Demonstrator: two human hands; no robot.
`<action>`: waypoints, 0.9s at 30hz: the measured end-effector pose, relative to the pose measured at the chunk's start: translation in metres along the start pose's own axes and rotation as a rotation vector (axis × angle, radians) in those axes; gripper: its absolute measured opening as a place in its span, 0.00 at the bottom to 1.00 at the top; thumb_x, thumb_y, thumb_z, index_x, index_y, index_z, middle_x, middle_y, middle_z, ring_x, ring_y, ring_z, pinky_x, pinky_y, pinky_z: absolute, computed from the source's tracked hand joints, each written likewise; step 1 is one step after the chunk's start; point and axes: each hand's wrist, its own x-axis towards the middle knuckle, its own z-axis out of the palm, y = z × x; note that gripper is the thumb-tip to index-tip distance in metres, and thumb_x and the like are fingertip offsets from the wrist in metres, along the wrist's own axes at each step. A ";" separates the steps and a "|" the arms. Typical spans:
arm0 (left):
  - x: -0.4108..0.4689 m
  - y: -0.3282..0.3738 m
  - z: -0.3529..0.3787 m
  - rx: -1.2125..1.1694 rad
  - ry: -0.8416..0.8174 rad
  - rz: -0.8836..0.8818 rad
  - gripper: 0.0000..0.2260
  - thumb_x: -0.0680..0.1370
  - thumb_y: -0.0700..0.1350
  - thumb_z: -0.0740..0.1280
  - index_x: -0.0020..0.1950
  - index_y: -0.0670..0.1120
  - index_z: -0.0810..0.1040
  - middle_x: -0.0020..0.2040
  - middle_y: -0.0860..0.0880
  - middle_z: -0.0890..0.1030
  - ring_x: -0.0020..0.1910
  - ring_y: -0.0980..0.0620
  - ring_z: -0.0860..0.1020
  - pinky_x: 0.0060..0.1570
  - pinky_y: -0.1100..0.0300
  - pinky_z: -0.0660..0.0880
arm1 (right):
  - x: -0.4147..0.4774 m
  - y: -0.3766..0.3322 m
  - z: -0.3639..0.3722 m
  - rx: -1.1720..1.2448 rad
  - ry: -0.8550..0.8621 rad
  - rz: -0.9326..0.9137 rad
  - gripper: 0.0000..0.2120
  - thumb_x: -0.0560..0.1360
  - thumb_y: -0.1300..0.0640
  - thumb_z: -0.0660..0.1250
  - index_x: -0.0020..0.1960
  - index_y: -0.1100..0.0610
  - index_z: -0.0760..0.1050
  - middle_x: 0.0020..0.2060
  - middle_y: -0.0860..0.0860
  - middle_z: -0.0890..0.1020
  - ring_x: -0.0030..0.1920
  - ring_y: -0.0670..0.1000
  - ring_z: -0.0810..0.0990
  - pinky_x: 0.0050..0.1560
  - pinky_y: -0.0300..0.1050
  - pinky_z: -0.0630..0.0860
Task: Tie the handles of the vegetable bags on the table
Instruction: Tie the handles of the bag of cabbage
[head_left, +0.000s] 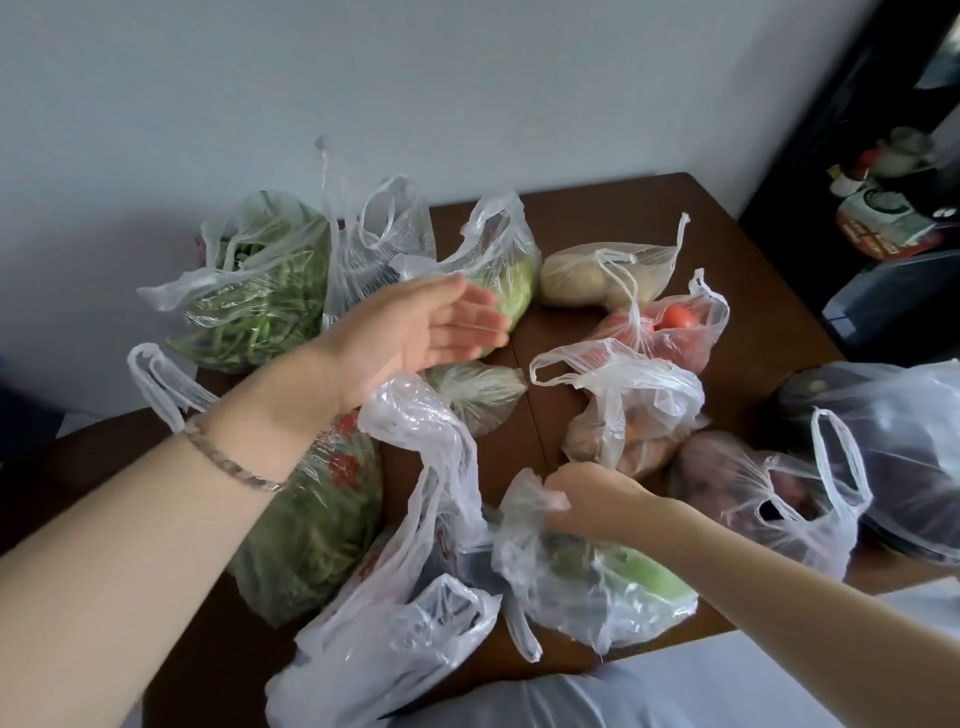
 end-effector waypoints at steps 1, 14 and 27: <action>-0.006 0.015 0.011 0.020 -0.144 -0.003 0.17 0.76 0.55 0.59 0.53 0.44 0.76 0.49 0.47 0.84 0.49 0.48 0.82 0.51 0.57 0.79 | 0.000 0.002 -0.002 0.060 0.029 0.038 0.13 0.76 0.50 0.61 0.58 0.55 0.73 0.52 0.52 0.78 0.54 0.55 0.77 0.48 0.45 0.73; -0.015 -0.060 0.077 1.267 -0.426 -0.416 0.29 0.73 0.52 0.69 0.70 0.45 0.64 0.66 0.46 0.72 0.60 0.48 0.73 0.48 0.65 0.67 | -0.017 0.031 -0.024 0.436 0.595 0.243 0.09 0.77 0.61 0.59 0.44 0.60 0.77 0.39 0.54 0.80 0.32 0.51 0.73 0.32 0.44 0.69; 0.036 -0.126 0.137 0.859 -0.007 -0.673 0.32 0.70 0.53 0.73 0.67 0.39 0.66 0.62 0.43 0.75 0.58 0.45 0.76 0.56 0.55 0.75 | -0.014 0.089 -0.045 0.780 0.628 0.130 0.10 0.71 0.70 0.57 0.38 0.62 0.76 0.32 0.53 0.78 0.33 0.52 0.73 0.36 0.44 0.70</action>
